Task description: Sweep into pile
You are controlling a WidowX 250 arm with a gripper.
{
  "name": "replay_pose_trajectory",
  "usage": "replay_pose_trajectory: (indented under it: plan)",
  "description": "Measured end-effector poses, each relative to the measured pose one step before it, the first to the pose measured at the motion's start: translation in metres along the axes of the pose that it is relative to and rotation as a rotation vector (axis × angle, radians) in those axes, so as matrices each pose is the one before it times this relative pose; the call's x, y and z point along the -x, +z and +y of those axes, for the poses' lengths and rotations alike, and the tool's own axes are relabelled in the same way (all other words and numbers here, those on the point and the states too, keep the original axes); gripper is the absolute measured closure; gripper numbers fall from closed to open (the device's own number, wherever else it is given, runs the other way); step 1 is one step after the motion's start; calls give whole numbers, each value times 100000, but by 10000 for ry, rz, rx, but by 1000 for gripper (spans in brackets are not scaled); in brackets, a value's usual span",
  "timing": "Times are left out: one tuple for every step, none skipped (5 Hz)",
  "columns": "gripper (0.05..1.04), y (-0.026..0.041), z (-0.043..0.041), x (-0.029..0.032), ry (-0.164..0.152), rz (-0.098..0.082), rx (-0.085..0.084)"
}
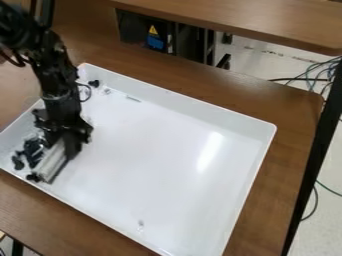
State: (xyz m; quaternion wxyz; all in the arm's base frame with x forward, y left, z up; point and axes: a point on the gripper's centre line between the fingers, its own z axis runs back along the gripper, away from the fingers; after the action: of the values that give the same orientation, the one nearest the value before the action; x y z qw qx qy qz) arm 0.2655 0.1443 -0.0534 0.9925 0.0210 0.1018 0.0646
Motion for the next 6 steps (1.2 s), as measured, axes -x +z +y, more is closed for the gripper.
replay_pose_trajectory:
  plan:
    - [721,586,492,-296,99,-14,-247]
    - [721,692,-2317,-991,589,-353,388]
    - [721,1300,-3091,-672,50,-301,364]
    - [721,1338,-3459,-1192,-262,-282,65]
    - [721,-324,-915,-1190,-89,25,-158]
    - [674,-1547,-469,-1000,-124,344,-153]
